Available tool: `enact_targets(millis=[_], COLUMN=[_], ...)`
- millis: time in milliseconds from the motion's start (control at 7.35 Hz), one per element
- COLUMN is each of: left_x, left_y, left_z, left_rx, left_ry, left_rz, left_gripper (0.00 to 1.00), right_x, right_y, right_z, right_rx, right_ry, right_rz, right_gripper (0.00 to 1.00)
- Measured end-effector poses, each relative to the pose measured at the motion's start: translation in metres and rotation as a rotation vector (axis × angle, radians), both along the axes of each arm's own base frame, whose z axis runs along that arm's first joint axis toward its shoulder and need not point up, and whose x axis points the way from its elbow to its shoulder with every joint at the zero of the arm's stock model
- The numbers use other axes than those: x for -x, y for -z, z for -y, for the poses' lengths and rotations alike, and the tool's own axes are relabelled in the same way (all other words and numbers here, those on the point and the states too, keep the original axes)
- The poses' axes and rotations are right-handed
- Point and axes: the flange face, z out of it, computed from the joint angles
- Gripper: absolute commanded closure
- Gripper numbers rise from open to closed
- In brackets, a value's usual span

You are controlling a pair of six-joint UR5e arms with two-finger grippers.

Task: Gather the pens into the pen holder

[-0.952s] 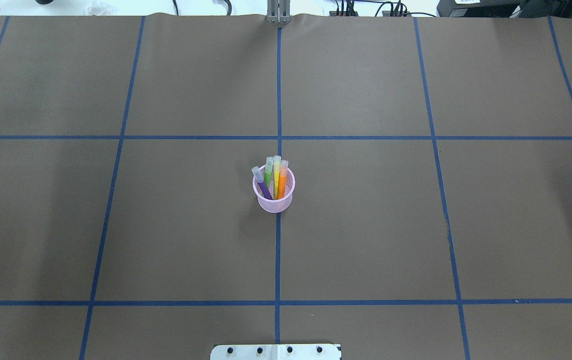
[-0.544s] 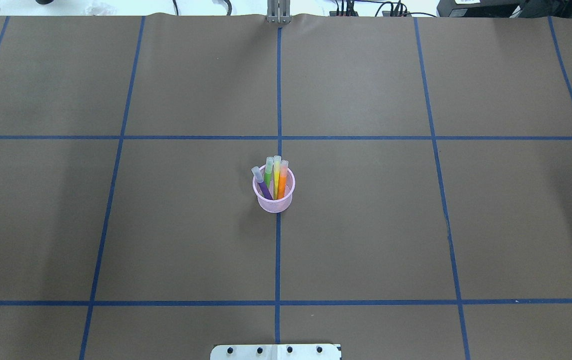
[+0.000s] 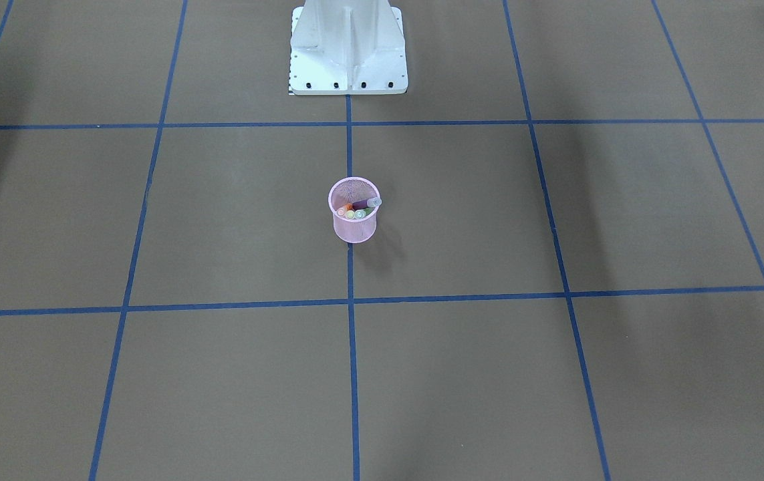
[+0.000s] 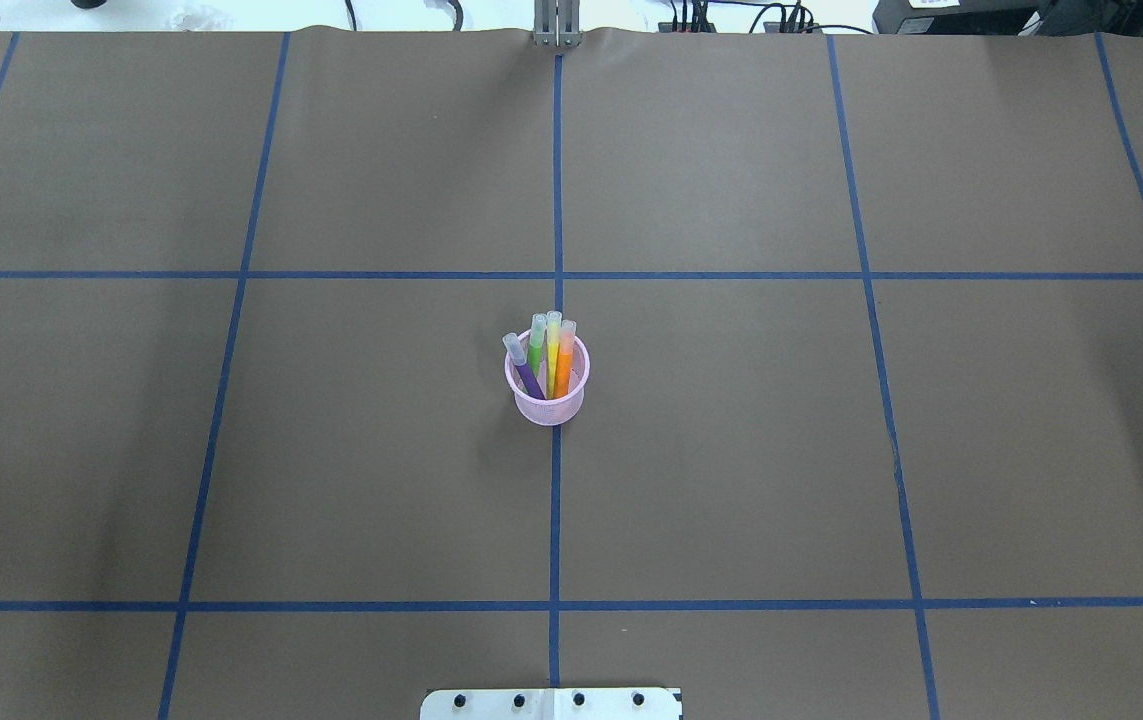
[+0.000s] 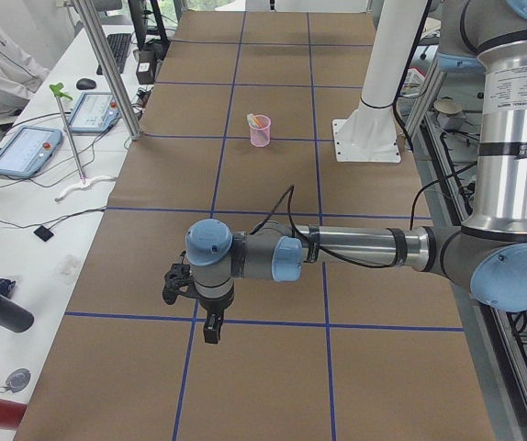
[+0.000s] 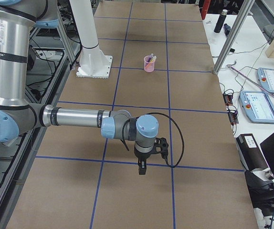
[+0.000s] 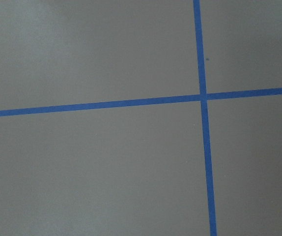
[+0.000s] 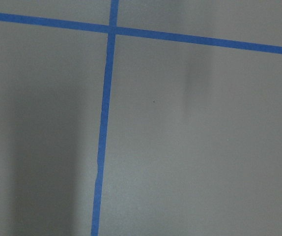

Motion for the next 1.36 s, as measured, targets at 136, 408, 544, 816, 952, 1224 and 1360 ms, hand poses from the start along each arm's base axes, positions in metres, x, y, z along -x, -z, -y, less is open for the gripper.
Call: enact_targets(millis=[136, 408, 544, 816, 952, 1224, 1360], left_x=[-0.001, -0.001, -0.001, -0.001, -0.001, -0.001, -0.001], left_y=[-0.004, -0.008, -0.008, -0.007, -0.007, -0.009, -0.011], left_z=[-0.003, -0.007, -0.007, -0.007, -0.007, -0.009, -0.011], left_rx=[0.006, 0.009, 0.007, 0.002, 0.002, 0.005, 0.009], left_ry=[-0.001, 0.000, -0.001, -0.004, -0.004, -0.004, -0.004], left_rz=[-0.001, -0.002, -0.002, -0.001, 0.000, 0.002, 0.003], left_gripper=[0.00, 0.00, 0.00, 0.00, 0.00, 0.00, 0.00], right_x=[0.000, 0.000, 0.000, 0.000, 0.000, 0.000, 0.000], right_y=[0.001, 0.003, 0.004, 0.004, 0.004, -0.002, -0.007], right_z=[0.001, 0.002, 0.003, 0.003, 0.003, 0.000, -0.004], right_rx=[-0.003, -0.006, -0.008, -0.009, -0.008, 0.003, 0.014], right_ry=[0.000, -0.001, -0.001, 0.000, 0.000, 0.000, 0.001], right_rz=[0.000, 0.001, 0.001, 0.001, 0.000, -0.002, -0.003], right_gripper=[0.00, 0.00, 0.00, 0.00, 0.00, 0.00, 0.00])
